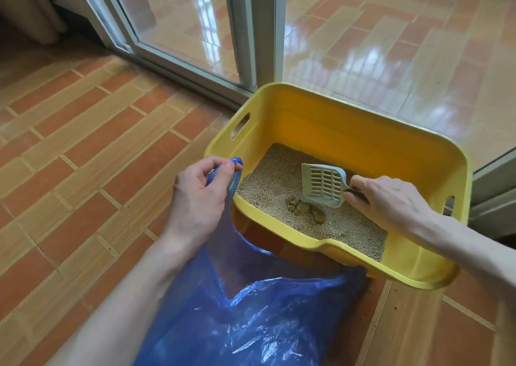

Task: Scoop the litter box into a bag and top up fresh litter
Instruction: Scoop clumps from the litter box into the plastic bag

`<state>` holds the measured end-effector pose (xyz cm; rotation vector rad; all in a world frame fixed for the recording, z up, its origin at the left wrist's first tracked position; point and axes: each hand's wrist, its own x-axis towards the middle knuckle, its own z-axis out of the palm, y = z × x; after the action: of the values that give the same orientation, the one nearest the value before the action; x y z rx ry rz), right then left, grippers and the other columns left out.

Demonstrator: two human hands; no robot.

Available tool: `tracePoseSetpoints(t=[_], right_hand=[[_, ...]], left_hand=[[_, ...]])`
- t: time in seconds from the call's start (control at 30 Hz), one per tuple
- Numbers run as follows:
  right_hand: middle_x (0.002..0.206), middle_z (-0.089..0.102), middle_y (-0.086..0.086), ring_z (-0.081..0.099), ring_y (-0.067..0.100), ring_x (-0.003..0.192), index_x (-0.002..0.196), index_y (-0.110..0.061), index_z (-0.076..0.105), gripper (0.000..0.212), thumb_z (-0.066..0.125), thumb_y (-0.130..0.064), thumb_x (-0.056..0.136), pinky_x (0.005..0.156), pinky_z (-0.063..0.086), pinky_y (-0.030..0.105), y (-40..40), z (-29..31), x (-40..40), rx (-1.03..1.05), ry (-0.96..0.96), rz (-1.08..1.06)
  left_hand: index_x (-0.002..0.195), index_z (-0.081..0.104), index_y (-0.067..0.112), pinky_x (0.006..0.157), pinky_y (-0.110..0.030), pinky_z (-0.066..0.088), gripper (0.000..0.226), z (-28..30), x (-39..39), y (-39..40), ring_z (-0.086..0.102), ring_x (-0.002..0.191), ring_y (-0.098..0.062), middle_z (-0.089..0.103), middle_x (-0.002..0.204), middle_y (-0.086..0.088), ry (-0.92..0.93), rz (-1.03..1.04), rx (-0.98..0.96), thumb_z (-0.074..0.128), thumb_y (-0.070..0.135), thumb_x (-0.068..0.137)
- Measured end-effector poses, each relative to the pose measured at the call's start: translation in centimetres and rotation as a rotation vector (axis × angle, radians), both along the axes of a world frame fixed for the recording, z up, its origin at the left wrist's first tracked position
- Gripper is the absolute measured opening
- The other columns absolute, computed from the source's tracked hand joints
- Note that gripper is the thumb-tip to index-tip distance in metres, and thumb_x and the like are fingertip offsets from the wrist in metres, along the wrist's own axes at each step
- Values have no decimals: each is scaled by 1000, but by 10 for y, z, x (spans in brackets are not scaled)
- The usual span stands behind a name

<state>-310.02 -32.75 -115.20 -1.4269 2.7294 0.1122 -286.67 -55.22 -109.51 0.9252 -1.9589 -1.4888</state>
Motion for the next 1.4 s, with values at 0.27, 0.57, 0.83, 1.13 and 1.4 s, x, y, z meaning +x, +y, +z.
tracePoseSetpoints(t=[0.27,0.57,0.83,1.13,1.4], right_hand=[[69,61,-4,61,22,60,90,-23,47,30,39,-49,101,44,32,30,-1,-3,7,51,43,153],[69,60,-4,60,21,58,87,-23,47,27,43,-45,102,43,26,30,-9,-5,20,82,76,259],[63,60,-3,62,23,57,85,-23,59,28,49,-45,99,45,35,28,3,6,29,66,55,240],[61,55,-9,53,12,55,79,-24,62,33,53,-49,99,44,39,28,-5,2,28,94,-248,47],[73,69,0,50,11,51,92,-18,70,43,46,-52,101,48,34,26,-32,-19,28,135,-507,-98]], left_hand=[[87,75,19,55,-30,19,35,-4,3,2,23,49,-14,29,49,12,-88,-57,10,56,49,88],[86,73,17,46,-13,25,24,-12,-7,4,38,42,-2,47,43,20,-116,-20,-119,58,23,104],[85,73,18,54,-25,25,26,-26,5,1,36,41,-4,45,43,17,-50,7,-14,56,36,94],[84,73,18,53,-26,20,27,-28,5,0,24,43,-9,34,42,12,-29,0,22,57,36,95],[83,73,21,53,-28,19,27,-26,8,-1,23,43,-13,30,47,11,-34,-13,17,57,38,96]])
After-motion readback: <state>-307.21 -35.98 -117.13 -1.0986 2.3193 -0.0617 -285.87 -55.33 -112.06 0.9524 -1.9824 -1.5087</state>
